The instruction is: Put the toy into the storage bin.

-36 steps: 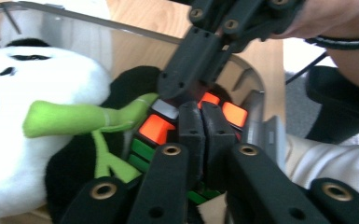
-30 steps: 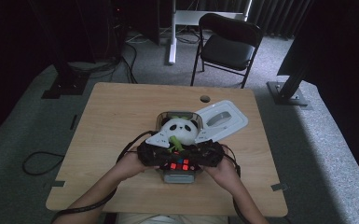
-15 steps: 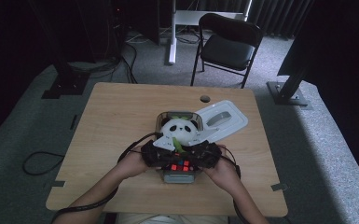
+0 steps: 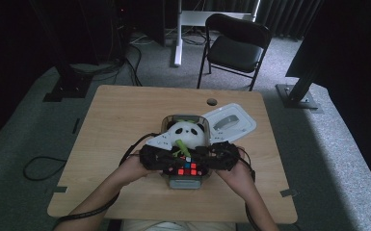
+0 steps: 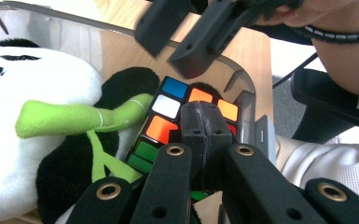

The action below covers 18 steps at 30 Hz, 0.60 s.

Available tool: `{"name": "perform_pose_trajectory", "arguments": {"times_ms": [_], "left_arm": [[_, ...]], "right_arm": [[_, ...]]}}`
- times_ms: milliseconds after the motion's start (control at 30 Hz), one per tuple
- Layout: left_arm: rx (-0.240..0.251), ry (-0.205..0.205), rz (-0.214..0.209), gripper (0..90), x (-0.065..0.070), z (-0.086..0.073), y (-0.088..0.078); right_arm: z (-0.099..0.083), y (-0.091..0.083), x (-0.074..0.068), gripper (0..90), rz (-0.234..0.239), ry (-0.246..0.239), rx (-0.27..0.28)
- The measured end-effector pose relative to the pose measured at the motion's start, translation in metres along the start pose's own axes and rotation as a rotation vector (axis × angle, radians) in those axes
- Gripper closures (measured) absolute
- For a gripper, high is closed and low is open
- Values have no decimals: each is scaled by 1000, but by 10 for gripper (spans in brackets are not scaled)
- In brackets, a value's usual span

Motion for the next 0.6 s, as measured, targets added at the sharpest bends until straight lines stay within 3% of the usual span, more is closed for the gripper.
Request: {"name": "perform_pose_trajectory", "arguments": {"times_ms": [67, 100, 167, 233, 300, 433, 533, 600], "left_arm": [[14, -14, -5, 790, -1, 0, -2], [27, -28, -8, 702, -2, 0, -3], [39, -43, 17, 615, -6, -1, -6], [53, -75, 24, 462, -11, -1, -10], [71, -85, 35, 348, -15, -3, -14], [71, -104, 81, 188, -23, -6, -21], [103, -126, 100, 162, -29, -9, -27], [111, -134, 131, 86, -34, -13, -31]], "right_arm": [[1, -3, 2, 437, 18, 29, 6], [0, -4, 4, 422, 10, 42, 7], [-1, -7, 10, 400, -27, 77, 24], [-4, -11, 18, 385, -31, 138, 51], [-7, -15, 24, 385, -70, 156, 62], [-12, -22, 31, 405, -108, 162, 61], [-14, -27, 34, 374, -149, 157, 70], [-16, -29, 38, 349, -159, 170, 80]]}}
Point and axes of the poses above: each handheld gripper's, and its own axes: y roughly forward along the jaws, z roughly out of its top, x roughly to its right, the point moved 4 cm from there along y, roughly forward along the jaws, and after that the axes turned 10 degrees about z, right-handed, at the moved point
